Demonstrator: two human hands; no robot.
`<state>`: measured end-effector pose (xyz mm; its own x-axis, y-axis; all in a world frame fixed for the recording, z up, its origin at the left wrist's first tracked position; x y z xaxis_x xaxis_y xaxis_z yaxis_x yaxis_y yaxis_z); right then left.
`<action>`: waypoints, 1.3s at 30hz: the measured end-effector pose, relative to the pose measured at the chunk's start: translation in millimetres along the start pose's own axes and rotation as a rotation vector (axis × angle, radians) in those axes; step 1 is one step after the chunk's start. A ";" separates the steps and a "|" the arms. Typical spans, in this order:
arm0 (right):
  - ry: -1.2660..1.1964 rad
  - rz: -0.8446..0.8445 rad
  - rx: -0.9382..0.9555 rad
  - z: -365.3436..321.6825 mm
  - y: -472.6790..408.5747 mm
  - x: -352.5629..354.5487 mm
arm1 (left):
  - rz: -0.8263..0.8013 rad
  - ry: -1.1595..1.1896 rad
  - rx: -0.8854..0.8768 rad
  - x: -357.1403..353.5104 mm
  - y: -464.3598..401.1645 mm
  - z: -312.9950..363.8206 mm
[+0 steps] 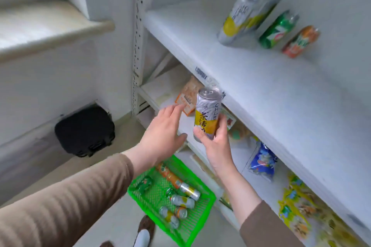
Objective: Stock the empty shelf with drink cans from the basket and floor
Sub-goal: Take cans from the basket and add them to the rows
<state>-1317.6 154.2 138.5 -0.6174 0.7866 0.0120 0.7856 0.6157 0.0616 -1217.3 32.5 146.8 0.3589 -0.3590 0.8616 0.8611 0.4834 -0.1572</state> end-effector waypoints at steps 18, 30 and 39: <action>0.066 0.163 0.132 -119.3 -184.8 -11.4 | 0.074 -0.114 0.022 104.8 -159.1 26.3; 0.143 0.358 0.164 -111.2 -226.5 -4.6 | 0.029 -0.098 0.073 97.9 -205.9 -4.2; 0.217 0.414 0.186 -112.5 -234.6 -0.6 | 0.003 -0.099 0.067 87.0 -214.3 -6.9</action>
<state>-1506.1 4.0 236.3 -0.2312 0.9508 0.2062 0.9483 0.2676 -0.1705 -1368.1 -107.8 252.2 0.3213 -0.2781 0.9052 0.8327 0.5382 -0.1302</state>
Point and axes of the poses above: each hand's wrist, its own y-axis away from the middle knuckle, its own x-axis out of the back of the hand, z = x × y, the point moved 10 cm from there along -y, towards the middle knuckle, and after that the axes turned 11 degrees about -y, right-handed, at the moved point
